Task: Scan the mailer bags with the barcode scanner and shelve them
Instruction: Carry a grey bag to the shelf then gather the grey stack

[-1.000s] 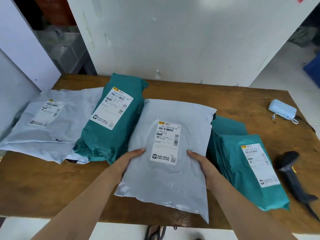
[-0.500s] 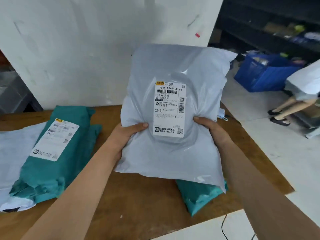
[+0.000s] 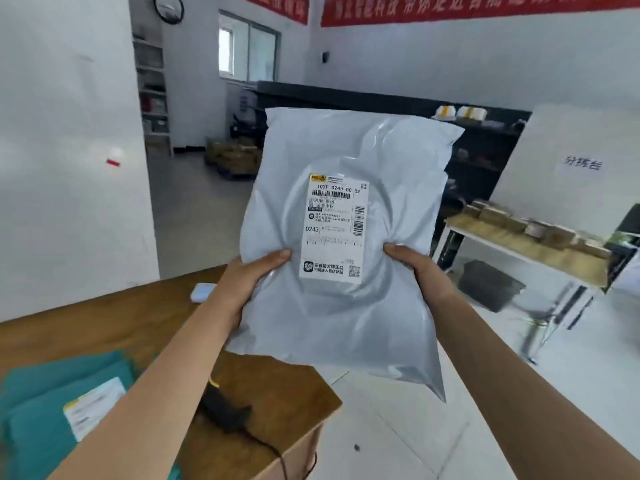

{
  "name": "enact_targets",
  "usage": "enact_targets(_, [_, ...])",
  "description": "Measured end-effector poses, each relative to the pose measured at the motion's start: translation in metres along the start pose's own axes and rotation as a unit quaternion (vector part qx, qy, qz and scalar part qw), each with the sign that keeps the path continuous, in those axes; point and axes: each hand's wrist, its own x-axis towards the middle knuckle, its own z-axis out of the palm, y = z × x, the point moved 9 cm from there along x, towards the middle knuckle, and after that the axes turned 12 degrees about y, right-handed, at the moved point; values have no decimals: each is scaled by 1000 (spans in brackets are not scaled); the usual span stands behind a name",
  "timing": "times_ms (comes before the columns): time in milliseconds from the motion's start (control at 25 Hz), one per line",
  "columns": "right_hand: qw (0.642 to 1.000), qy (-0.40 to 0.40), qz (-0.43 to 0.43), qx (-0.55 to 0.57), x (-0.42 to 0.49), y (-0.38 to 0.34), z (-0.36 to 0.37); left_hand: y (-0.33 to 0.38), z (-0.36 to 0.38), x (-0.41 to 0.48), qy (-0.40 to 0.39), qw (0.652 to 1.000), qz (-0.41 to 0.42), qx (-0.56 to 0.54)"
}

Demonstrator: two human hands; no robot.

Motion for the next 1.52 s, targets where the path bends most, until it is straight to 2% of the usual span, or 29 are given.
enact_targets(240, [998, 43, -15, 43, 53, -60, -157, -23, 185, 21, -56, 998, 1, 17])
enact_targets(440, [998, 42, -21, 33, 126, -80, -205, -36, 255, 74, -66, 997, 10, 31])
enact_targets(600, [999, 24, -35, 16, 213, -103, -211, -41, 290, 145, -39, 999, 36, 10])
enact_targets(720, [999, 10, -50, 7, 290, -133, -199, -22, 312, 202, -24, 998, 58, -6])
enact_targets(800, [998, -17, -56, 2, 336, -151, -180, -8, 320, 242, 13, 997, 69, 8])
enact_targets(960, [995, -62, -71, 36, 425, -177, -156, 13, 335, 308, 57, 993, 99, 18])
enact_targets(1120, [987, -146, -56, 28, 525, -178, -112, 12, 332, 366, 119, 986, 118, 1])
enact_targets(1320, [951, -307, -20, 13, 626, -167, -24, 9, 310, 412, 269, 951, 152, -11])
enact_targets(1520, [886, -460, 51, -14, 659, -152, 74, 29, 280, 425, 379, 909, 172, -9])
